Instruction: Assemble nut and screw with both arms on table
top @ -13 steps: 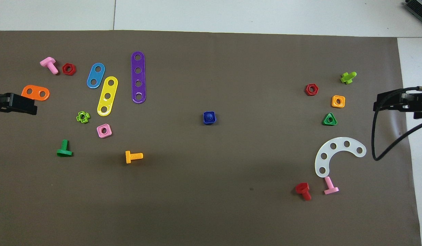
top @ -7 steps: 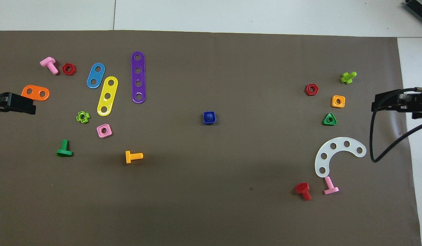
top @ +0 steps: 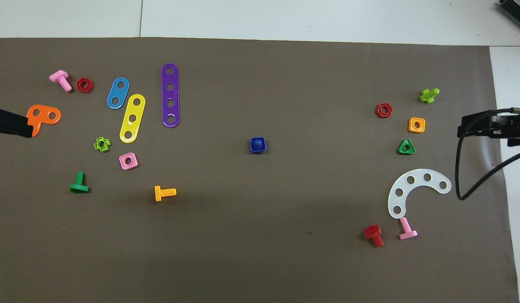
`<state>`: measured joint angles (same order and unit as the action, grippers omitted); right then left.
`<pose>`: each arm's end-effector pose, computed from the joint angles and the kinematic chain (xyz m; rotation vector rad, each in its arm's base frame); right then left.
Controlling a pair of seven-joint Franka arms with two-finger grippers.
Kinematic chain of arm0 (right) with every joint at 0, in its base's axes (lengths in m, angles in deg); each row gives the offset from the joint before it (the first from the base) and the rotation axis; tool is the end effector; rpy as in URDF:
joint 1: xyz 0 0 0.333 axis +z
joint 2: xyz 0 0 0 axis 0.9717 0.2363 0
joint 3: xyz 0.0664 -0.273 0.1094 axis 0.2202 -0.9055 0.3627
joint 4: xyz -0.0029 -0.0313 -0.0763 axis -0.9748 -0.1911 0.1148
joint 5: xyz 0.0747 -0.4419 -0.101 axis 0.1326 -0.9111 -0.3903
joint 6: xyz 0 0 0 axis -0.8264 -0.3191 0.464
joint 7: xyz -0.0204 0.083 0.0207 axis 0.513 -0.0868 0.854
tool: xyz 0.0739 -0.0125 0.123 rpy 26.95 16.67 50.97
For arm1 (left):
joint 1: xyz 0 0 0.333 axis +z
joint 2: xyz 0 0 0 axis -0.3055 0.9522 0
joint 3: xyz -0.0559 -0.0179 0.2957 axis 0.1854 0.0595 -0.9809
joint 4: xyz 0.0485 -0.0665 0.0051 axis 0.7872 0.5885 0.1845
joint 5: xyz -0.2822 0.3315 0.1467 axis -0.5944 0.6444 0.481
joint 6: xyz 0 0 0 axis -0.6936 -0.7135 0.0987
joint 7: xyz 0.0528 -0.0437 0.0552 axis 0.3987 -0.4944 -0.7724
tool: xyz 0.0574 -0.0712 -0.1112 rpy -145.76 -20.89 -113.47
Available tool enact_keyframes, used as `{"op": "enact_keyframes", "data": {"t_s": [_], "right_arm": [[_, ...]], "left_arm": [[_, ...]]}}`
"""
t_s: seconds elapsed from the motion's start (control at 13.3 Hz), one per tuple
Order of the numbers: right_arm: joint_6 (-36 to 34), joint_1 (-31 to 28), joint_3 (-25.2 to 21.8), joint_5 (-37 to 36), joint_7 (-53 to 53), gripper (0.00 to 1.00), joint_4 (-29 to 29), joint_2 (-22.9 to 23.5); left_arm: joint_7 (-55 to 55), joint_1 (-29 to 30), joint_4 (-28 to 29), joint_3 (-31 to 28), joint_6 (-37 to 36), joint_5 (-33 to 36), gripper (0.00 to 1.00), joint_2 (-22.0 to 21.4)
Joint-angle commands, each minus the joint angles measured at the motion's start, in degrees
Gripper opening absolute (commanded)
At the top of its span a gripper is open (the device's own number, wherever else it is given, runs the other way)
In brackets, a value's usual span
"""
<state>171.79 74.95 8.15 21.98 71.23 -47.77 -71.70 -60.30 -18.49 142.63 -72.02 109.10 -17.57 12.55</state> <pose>0.6135 -0.0058 0.5871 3.1102 -0.3041 0.0892 0.6247 0.0024 0.5957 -3.1206 0.1216 -0.0046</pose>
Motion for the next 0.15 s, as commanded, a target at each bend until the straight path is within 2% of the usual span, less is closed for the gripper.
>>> {"op": "enact_keyframes", "data": {"t_s": [0.0,0.08], "right_arm": [[-0.2,-0.4,0.2,0.2,-1.1,1.0,-0.1,-0.5],[-0.2,-0.4,0.2,0.2,-1.2,1.0,-0.1,-0.5]], "left_arm": [[0.2,1.2,0.3,0.8,0.4,0.7,1.0,0.4],[0.8,1.3,0.6,0.4,0.6,0.6,1.0,0.3]]}}
